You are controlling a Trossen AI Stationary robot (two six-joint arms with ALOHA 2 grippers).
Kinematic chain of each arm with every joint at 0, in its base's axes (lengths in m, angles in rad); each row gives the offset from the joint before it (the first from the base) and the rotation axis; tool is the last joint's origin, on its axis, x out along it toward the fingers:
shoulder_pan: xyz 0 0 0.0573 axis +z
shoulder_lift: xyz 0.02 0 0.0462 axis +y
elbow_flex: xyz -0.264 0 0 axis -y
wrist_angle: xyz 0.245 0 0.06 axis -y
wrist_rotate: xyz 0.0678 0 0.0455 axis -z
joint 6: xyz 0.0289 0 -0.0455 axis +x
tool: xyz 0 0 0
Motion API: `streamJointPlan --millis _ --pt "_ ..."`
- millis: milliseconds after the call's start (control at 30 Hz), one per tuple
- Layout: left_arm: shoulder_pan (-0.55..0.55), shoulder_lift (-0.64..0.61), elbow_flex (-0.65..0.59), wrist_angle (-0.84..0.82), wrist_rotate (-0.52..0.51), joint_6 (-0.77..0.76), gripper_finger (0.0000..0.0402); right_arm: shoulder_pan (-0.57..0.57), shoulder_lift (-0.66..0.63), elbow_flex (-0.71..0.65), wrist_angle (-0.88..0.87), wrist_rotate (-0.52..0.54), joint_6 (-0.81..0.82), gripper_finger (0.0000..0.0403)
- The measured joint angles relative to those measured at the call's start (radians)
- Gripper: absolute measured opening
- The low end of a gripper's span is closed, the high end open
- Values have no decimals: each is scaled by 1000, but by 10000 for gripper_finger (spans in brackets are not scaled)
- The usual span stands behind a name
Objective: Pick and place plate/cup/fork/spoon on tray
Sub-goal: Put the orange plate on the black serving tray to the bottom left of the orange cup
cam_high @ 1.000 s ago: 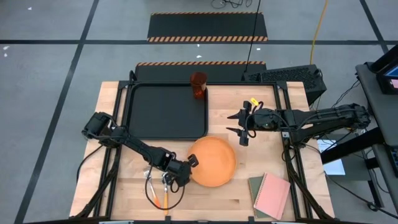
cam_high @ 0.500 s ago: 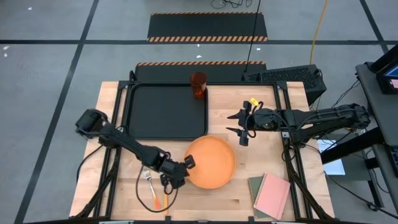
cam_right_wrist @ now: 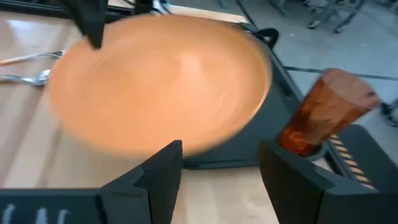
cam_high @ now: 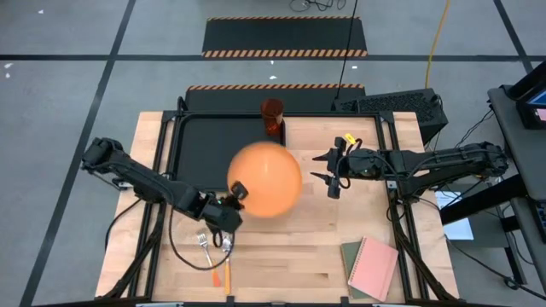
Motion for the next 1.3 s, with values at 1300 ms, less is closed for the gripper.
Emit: streamJointPlan --millis 1300 --pt "385 -60 -342 189 69 -356 7 0 0 0 8 53 -40 203"
